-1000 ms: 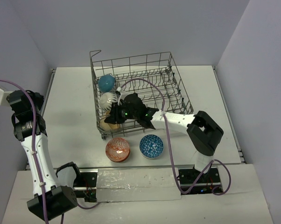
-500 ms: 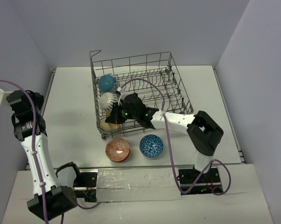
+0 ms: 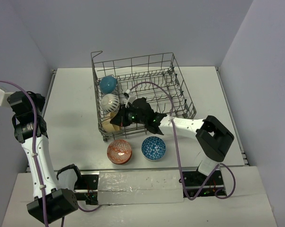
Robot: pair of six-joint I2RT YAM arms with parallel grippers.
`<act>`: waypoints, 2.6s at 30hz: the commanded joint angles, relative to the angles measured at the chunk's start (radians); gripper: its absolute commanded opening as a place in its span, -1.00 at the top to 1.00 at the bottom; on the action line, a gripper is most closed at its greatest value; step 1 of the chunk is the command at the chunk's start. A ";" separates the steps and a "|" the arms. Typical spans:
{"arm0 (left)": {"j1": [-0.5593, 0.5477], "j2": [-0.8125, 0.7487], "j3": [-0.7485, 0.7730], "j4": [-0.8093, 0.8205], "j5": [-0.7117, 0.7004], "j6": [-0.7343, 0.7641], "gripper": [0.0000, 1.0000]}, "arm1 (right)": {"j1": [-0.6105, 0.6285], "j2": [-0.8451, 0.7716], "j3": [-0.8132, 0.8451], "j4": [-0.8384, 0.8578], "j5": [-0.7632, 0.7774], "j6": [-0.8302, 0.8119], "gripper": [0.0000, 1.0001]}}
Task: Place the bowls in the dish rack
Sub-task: Turn the bowl upside down over the dish rack.
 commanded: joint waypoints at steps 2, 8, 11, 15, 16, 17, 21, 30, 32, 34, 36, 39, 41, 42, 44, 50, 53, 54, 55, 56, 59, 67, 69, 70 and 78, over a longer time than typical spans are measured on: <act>-0.007 -0.005 0.007 0.035 -0.010 0.028 0.57 | -0.012 -0.071 -0.046 0.115 0.018 0.039 1.00; -0.010 -0.005 0.009 0.033 -0.013 0.029 0.57 | -0.032 -0.068 -0.069 0.153 -0.003 0.077 1.00; -0.011 -0.003 0.009 0.035 -0.017 0.031 0.57 | -0.049 -0.054 -0.074 0.176 -0.034 0.109 1.00; -0.013 -0.002 0.009 0.033 -0.015 0.031 0.57 | -0.060 -0.046 -0.081 0.182 -0.057 0.131 1.00; -0.013 -0.002 0.010 0.033 -0.015 0.031 0.57 | -0.063 -0.045 -0.083 0.187 -0.061 0.137 1.00; -0.013 -0.002 0.010 0.033 -0.015 0.032 0.57 | -0.066 -0.043 -0.086 0.194 -0.068 0.143 1.00; -0.013 0.000 0.010 0.033 -0.015 0.034 0.57 | -0.087 -0.025 -0.098 0.240 -0.115 0.181 1.00; -0.016 0.003 0.010 0.032 -0.021 0.036 0.56 | -0.123 0.041 -0.083 0.323 -0.255 0.258 1.00; -0.016 0.003 0.010 0.033 -0.021 0.036 0.57 | -0.130 0.050 -0.072 0.329 -0.278 0.263 1.00; -0.016 0.003 0.009 0.033 -0.021 0.034 0.56 | -0.135 0.058 -0.057 0.319 -0.298 0.260 1.00; -0.016 0.003 0.009 0.033 -0.021 0.036 0.57 | -0.141 0.059 -0.035 0.284 -0.313 0.246 1.00; -0.016 0.003 0.010 0.033 -0.021 0.036 0.57 | -0.149 0.062 0.001 0.215 -0.325 0.217 1.00; -0.016 0.005 0.010 0.035 -0.020 0.036 0.57 | -0.153 0.059 0.026 0.178 -0.331 0.205 1.00; -0.016 0.003 0.010 0.033 -0.020 0.034 0.57 | -0.153 0.056 0.032 0.143 -0.327 0.194 1.00; -0.016 0.005 0.010 0.033 -0.020 0.036 0.57 | -0.155 0.047 0.057 0.103 -0.319 0.175 1.00; -0.016 0.003 0.010 0.035 -0.018 0.036 0.57 | -0.155 0.021 0.086 0.021 -0.298 0.134 1.00; -0.016 0.008 0.010 0.033 -0.013 0.037 0.57 | -0.156 0.006 0.089 -0.012 -0.273 0.108 1.00; -0.016 0.008 0.010 0.033 -0.013 0.036 0.57 | -0.156 0.003 0.087 -0.025 -0.270 0.105 1.00; -0.016 0.009 0.012 0.032 -0.013 0.036 0.57 | -0.159 -0.002 0.086 -0.028 -0.267 0.100 1.00; -0.016 0.009 0.012 0.032 -0.013 0.036 0.57 | -0.160 -0.004 0.086 -0.034 -0.266 0.100 0.99; -0.017 0.008 0.012 0.032 -0.015 0.037 0.56 | -0.163 -0.011 0.081 -0.052 -0.250 0.088 0.92; -0.022 0.008 0.012 0.030 -0.020 0.039 0.57 | -0.170 -0.007 0.075 -0.088 -0.232 0.070 0.55; -0.024 0.008 0.012 0.030 -0.020 0.040 0.57 | -0.173 -0.008 0.074 -0.098 -0.227 0.065 0.49; -0.024 0.008 0.012 0.030 -0.020 0.039 0.57 | -0.175 -0.008 0.074 -0.103 -0.224 0.062 0.46; -0.024 0.009 0.012 0.032 -0.012 0.040 0.57 | -0.181 -0.025 0.086 -0.186 -0.178 0.013 0.36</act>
